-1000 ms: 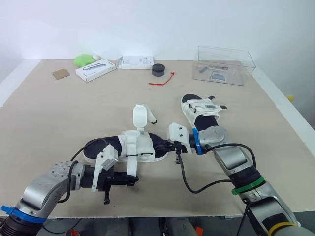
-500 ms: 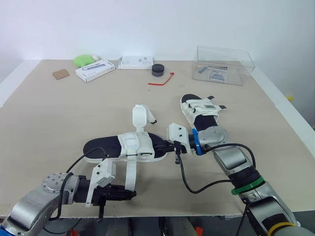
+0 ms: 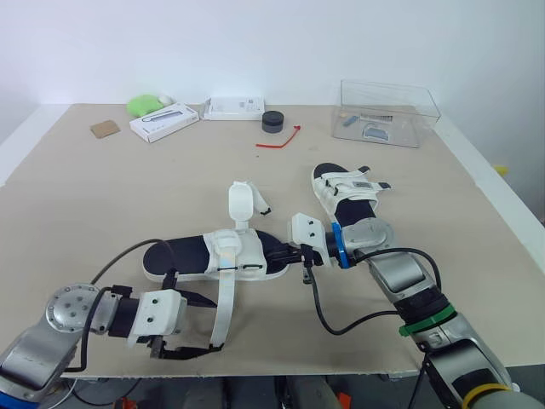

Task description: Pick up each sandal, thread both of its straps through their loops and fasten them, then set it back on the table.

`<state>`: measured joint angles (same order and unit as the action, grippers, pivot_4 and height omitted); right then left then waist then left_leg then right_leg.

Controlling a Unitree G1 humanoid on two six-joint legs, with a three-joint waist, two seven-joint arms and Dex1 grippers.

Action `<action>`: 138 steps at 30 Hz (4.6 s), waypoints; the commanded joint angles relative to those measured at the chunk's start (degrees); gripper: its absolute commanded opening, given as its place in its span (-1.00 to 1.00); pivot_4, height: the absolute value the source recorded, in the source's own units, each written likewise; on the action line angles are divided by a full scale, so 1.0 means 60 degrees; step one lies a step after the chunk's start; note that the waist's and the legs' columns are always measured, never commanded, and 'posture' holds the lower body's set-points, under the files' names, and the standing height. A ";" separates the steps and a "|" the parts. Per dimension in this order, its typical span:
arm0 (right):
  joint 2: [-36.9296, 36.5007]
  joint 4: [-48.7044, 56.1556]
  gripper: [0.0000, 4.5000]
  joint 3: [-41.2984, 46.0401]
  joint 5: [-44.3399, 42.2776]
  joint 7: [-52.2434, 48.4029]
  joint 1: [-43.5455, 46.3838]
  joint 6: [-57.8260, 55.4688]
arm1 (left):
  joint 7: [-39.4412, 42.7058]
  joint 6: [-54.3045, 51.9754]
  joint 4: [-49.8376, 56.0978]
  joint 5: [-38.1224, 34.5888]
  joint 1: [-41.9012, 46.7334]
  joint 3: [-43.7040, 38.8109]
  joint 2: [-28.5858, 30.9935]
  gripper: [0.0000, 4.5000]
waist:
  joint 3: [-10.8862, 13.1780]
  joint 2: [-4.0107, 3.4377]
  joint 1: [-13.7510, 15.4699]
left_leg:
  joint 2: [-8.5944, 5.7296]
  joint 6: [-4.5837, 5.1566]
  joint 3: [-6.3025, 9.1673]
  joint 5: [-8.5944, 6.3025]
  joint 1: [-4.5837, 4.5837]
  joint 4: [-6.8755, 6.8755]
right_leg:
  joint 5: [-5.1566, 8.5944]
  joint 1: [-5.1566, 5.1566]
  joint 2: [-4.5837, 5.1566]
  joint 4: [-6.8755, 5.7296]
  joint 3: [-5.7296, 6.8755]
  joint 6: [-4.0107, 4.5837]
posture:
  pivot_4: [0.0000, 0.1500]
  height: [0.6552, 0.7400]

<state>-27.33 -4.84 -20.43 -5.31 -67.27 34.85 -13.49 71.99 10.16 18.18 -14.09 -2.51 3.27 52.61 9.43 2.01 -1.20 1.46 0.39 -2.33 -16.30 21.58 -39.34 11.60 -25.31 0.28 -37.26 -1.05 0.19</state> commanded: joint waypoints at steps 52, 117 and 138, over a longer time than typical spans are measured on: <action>-0.0054 -0.0081 -1.00 -0.0139 0.0056 -0.0319 0.0187 0.0285 | -0.2776 0.7498 -0.3536 0.1766 0.1408 -0.0791 0.0356 0.51 | 0.0000 0.0000 -0.0004 | 0.0044 0.0033 -0.0106 -0.0023 -0.0029 0.0002 | -0.0039 -0.0007 0.0010 0.0018 -0.0010 0.0015 | 1.00 1.00; -0.0074 0.0124 -1.00 -0.0116 0.0084 -0.0190 0.0061 0.0145 | -0.5412 1.1271 -0.5566 0.4720 0.4471 0.1407 0.0338 0.19 | -0.0003 0.0002 0.0003 | 0.0044 0.0027 -0.0117 -0.0025 -0.0036 0.0003 | -0.0044 -0.0003 0.0003 0.0015 -0.0016 0.0011 | 1.00 1.00; -0.0179 0.0219 -1.00 -0.0086 0.0101 -0.0210 -0.0037 0.0101 | -0.6534 1.0728 -0.3279 0.4834 0.3204 0.1542 0.0356 0.19 | -0.0004 0.0003 -0.0015 | 0.0045 0.0028 -0.0119 -0.0026 -0.0035 0.0004 | -0.0045 -0.0003 0.0016 0.0015 -0.0018 0.0012 | 1.00 1.00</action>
<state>-27.92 -4.49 -20.88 -4.77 -68.31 34.73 -12.73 33.64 75.90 -4.47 17.15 17.54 12.66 53.85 9.40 2.03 -1.28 1.73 0.56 -3.06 -16.45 21.37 -39.32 11.32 -25.33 0.38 -37.18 -1.17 0.27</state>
